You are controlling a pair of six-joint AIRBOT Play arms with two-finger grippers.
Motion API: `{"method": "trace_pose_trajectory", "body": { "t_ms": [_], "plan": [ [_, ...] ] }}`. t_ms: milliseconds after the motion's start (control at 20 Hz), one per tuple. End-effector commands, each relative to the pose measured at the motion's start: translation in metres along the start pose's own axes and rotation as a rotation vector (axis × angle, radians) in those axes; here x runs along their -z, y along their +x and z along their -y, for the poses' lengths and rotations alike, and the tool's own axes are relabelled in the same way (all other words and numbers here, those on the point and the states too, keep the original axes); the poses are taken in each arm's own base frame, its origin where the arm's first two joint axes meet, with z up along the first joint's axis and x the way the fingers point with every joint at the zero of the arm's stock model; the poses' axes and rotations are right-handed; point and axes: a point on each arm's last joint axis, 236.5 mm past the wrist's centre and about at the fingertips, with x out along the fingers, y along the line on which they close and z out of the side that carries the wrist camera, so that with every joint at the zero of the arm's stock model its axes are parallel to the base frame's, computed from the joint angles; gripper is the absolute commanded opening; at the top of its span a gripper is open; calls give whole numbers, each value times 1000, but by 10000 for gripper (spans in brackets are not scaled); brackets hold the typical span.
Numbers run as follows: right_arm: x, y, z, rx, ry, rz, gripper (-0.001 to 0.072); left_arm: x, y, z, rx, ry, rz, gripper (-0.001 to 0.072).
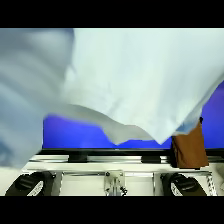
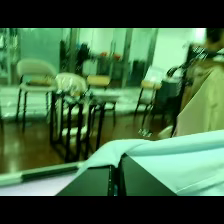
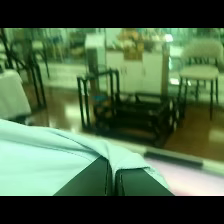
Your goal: Fold the shirts.
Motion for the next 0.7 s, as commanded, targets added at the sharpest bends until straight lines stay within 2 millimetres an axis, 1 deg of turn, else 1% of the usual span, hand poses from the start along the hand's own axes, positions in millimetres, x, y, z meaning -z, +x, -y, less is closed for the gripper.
{"method": "trace_pose_trajectory", "body": {
  "t_ms": [0,50,150,200,250,300,350,400,450,500,550,650],
  "plan": [
    [79,12,33,107,2,-328,63,73,18,-39,-118,53,-271,36],
    [108,22,40,114,11,-440,63,109,30,-51,-140,47,-382,36],
    [177,47,56,125,39,-655,63,180,53,-73,-167,22,-567,36],
    [216,62,68,140,45,-755,63,222,67,-83,-174,0,-657,36],
    [255,75,83,170,41,-836,63,264,81,-93,-182,-23,-735,36],
    [295,91,103,213,32,-899,63,302,96,-104,-192,-40,-792,36],
    [329,108,122,261,21,-928,63,338,112,-116,-205,-58,-833,35],
    [359,128,141,312,23,-940,63,368,130,-126,-216,-73,-858,36],
    [383,144,155,358,39,-945,63,390,147,-134,-221,-88,-870,36],
    [404,160,166,399,72,-938,63,410,164,-138,-219,-124,-868,35],
    [421,172,173,426,113,-925,63,431,181,-139,-213,-180,-866,36],
    [448,192,179,467,210,-889,63,467,205,-135,-202,-309,-871,36]
  ]
}}
